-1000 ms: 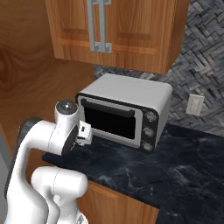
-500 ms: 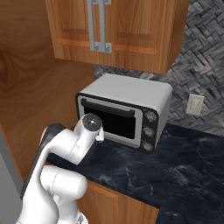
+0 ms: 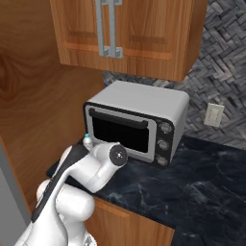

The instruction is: Take the bottled waters from the counter and place them in the freezer to freeze. Close the freezer door after placing the bottles.

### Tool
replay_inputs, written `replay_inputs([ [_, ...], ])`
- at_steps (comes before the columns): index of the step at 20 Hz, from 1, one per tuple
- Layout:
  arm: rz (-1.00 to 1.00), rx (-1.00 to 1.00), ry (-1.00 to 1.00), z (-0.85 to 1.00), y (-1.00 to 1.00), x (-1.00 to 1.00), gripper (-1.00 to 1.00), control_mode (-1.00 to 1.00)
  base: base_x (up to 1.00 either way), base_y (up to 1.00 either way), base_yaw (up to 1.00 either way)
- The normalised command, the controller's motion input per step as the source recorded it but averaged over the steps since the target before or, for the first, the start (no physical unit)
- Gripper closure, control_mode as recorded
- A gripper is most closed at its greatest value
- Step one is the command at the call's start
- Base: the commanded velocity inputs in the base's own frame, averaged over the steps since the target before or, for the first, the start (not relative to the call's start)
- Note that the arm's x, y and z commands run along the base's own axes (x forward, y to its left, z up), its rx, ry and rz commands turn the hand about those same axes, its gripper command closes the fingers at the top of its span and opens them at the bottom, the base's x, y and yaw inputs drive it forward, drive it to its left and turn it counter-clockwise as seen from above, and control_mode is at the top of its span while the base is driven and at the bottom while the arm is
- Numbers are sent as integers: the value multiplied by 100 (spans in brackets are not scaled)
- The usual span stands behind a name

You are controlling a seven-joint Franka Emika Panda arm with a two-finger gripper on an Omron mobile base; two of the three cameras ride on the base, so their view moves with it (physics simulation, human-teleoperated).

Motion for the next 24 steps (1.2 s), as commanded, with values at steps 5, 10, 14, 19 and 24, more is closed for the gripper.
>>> replay_inputs([
  [5,0,2,-7,-20,15,15,-100,-100,0,0,0],
  [10,3,0,-1,-32,24,29,-100,-100,0,0,0],
  [14,2,0,-3,-17,13,30,-100,-100,0,0,0],
  [19,8,4,-2,-16,19,24,-100,-100,0,0,0],
  [24,15,1,0,-16,25,23,-100,-100,0,0,0],
])
